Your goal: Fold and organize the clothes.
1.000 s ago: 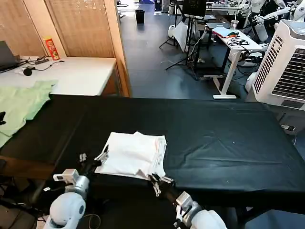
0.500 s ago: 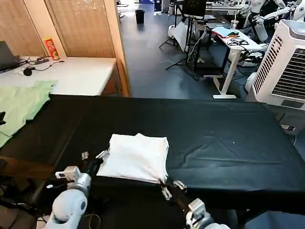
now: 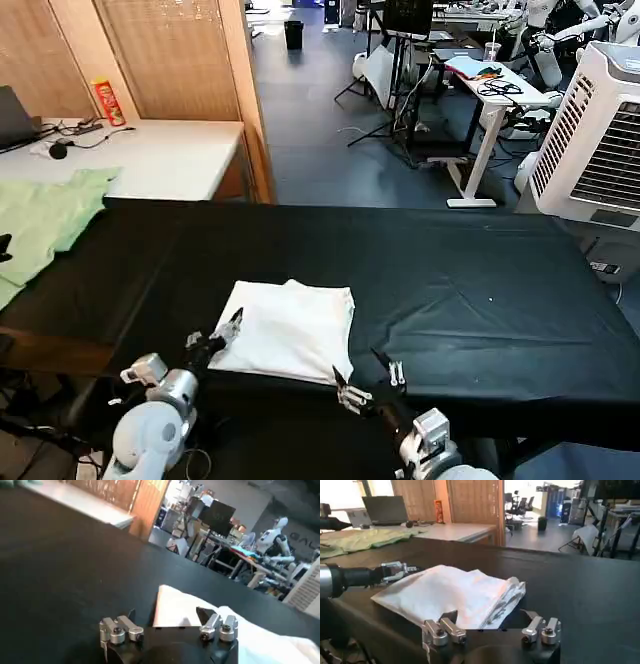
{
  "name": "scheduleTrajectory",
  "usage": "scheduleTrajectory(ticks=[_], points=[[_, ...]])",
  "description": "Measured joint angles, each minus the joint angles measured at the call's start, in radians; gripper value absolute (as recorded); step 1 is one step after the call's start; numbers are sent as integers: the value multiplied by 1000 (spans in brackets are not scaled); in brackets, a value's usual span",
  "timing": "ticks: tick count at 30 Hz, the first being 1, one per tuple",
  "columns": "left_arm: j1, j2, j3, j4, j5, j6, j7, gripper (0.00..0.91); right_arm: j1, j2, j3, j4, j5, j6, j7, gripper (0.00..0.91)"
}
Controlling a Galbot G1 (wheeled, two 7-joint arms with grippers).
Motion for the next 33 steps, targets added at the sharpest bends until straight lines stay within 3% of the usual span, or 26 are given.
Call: scheduleTrajectory(ticks=[10, 17, 29, 33], points=[[-15, 11, -3, -27, -17, 50, -29, 0, -5, 20, 27, 13, -4, 15, 6, 878], [-15, 55, -36, -70, 188, 54, -28, 0, 4, 42, 50, 4, -8, -8, 37, 878], [39, 350, -271, -197, 432, 29, -2, 0, 58, 64, 56, -29, 5, -34, 40, 878], [43, 389, -293, -250, 498, 28, -13, 0, 68, 68, 54, -38, 7, -35, 40, 878]])
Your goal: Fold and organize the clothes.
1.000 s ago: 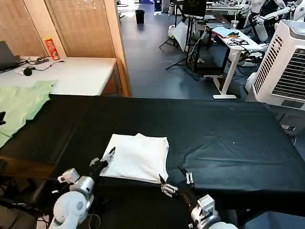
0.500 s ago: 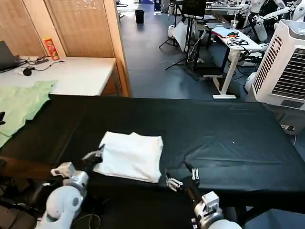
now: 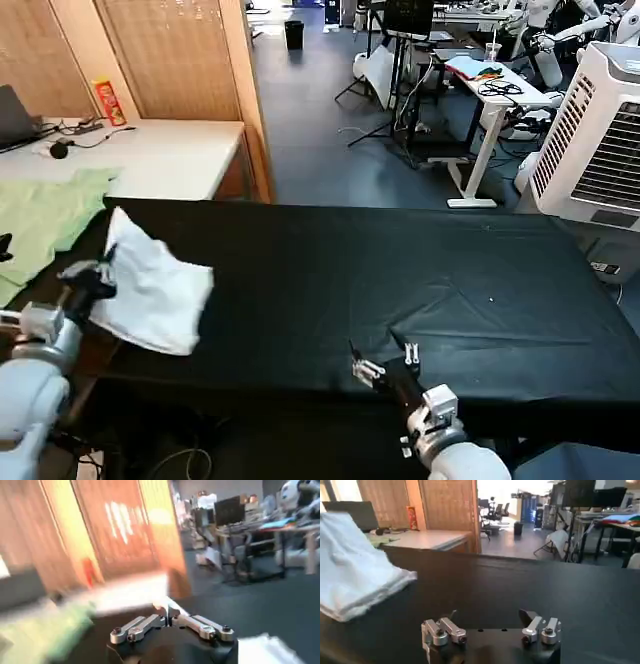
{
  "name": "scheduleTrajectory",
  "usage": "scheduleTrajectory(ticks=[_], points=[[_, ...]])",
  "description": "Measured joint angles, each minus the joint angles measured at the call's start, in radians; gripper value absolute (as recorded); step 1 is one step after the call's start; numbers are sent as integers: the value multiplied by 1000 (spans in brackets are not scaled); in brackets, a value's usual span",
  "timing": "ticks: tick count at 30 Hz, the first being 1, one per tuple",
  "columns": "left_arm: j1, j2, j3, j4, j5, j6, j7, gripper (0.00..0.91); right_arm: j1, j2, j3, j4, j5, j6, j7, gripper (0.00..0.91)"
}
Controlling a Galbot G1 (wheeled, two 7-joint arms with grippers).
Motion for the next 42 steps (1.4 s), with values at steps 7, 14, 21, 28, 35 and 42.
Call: scheduleTrajectory(ticks=[7, 14, 21, 28, 35, 42], points=[[-13, -68, 165, -42, 100, -28, -37, 0, -27, 1, 17, 9, 3, -2, -2, 878], [-86, -212, 441, 62, 108, -91, -68, 878, -30, -12, 38, 13, 57, -27, -2, 878], [-104, -283, 577, 88, 94, -226, 11, 878, 39, -26, 7, -15, 234, -120, 21, 878], [-94, -244, 551, 49, 78, -264, 38, 878, 179, 6, -75, -92, 367, -165, 51, 878], [-54, -221, 495, 10, 78, -291, 34, 878, 354, 78, -181, -257, 388, -167, 65, 878], [-21, -221, 453, -20, 51, -305, 22, 878, 499, 157, -248, -446, 378, -170, 56, 390]])
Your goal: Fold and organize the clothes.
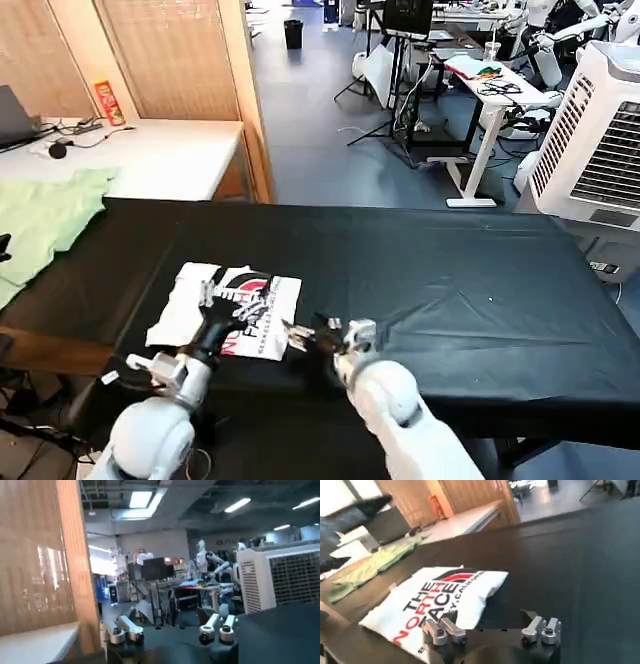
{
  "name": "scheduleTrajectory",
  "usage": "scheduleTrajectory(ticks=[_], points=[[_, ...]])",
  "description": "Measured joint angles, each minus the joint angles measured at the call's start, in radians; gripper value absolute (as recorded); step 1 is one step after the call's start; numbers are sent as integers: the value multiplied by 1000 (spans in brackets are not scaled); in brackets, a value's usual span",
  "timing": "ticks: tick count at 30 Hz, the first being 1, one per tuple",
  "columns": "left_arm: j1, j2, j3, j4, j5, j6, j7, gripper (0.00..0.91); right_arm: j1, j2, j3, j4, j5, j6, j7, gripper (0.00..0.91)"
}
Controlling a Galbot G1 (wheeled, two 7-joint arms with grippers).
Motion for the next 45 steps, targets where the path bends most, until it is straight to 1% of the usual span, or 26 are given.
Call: scheduleTrajectory(ticks=[1, 2, 3, 4, 5, 11, 16, 17, 18, 21, 24, 27, 30, 33, 36, 38, 41, 45], points=[[5, 0, -7, -2, -1, -3, -1, 878, 12, 7, -4, -18, 1, 0, -2, 351], [8, 0, -12, -3, -2, -4, -1, 878, 24, 15, -8, -35, 1, 0, -4, 215], [13, -1, -17, -6, -1, -6, -1, 878, 35, 21, -11, -54, 2, 1, -8, 176], [17, -1, -22, -10, -1, -7, -1, 878, 42, 26, -12, -66, 2, 2, -10, 176], [21, -1, -26, -13, -2, -8, -1, 878, 47, 29, -15, -75, 2, 2, -12, 78], [31, -1, -46, -19, -14, -12, -3, 878, 44, 24, -9, -82, 0, 1, -23, 68], [35, -2, -62, -9, -57, -18, -32, 878, 24, -19, 37, -45, 22, -3, -22, 68], [36, -2, -67, -5, -57, -24, -34, 878, 18, -33, 55, -34, 28, -5, -19, 107], [38, -1, -71, 0, -57, -31, -35, 878, 13, -46, 70, -26, 33, -7, -17, 878], [46, 1, -81, 14, -61, -53, -36, 878, -9, -92, 115, 4, 32, -16, -15, 878], [58, 6, -89, 21, -75, -79, -22, 878, -45, -141, 156, 51, 3, -11, -20, 878], [74, 8, -92, 10, -101, -48, -36, 878, -97, -186, 187, 121, -42, 17, -1, 878], [92, 12, -99, -7, -111, -17, -57, 878, -161, -225, 208, 198, -108, 78, 10, 878], [121, 19, -116, -21, -113, -13, -72, 878, -244, -263, 227, 267, -206, 169, -20, 878], [154, 25, -135, -29, -137, -1, -97, 878, -348, -287, 253, 325, -322, 293, -28, 878], [180, 30, -141, -36, -166, 11, -115, 878, -425, -290, 270, 355, -386, 376, -15, 878], [226, 35, -144, -48, -196, 19, -122, 878, -533, -289, 305, 385, -457, 481, 32, 878], [288, 45, -159, -64, -217, 34, -124, 878, -641, -274, 344, 414, -525, 586, 109, 878]])
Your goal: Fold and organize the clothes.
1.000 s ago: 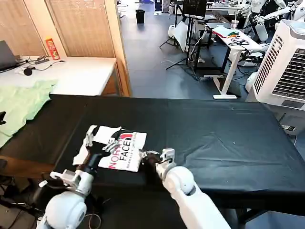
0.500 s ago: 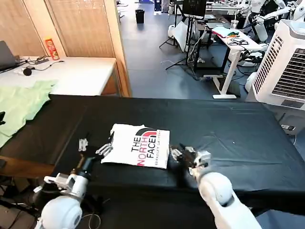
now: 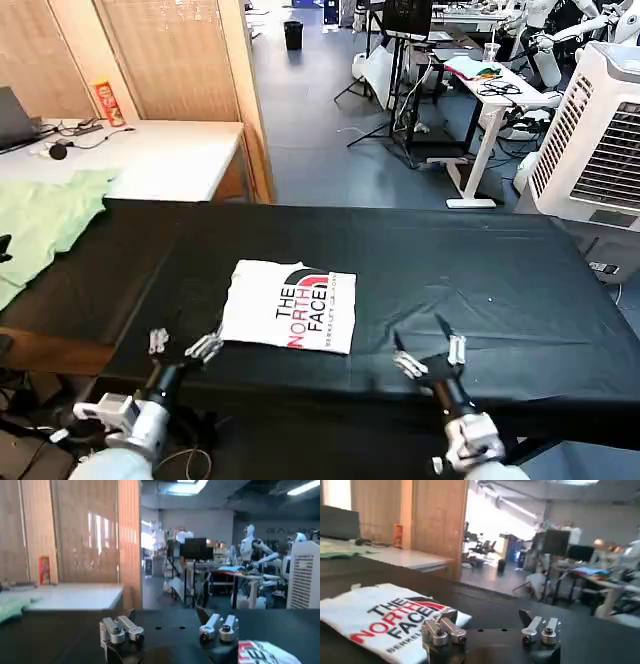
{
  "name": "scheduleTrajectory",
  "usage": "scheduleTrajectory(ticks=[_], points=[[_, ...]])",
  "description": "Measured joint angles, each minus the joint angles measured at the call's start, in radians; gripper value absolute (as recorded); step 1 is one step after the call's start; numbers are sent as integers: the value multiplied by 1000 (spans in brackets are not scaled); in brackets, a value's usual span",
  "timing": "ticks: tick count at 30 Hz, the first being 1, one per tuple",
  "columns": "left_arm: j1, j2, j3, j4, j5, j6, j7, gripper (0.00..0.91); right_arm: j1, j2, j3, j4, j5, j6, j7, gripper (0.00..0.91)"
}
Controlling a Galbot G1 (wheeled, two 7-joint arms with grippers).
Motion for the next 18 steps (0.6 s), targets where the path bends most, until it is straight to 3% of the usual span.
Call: scheduleTrajectory(ticks=[3, 6, 15, 18], points=[[48, 7, -19, -18, -9, 32, -23, 878, -75, 16, 27, 28, -22, 33, 29, 878], [94, 12, -40, -29, -13, 42, -32, 878, -155, 32, 52, 67, -21, 19, 59, 878], [238, 46, -125, -58, -88, 39, -26, 878, -370, 76, 39, 217, 76, -182, 146, 878], [265, 52, -136, -65, -88, 44, -27, 878, -396, 81, 37, 236, 80, -211, 152, 878]])
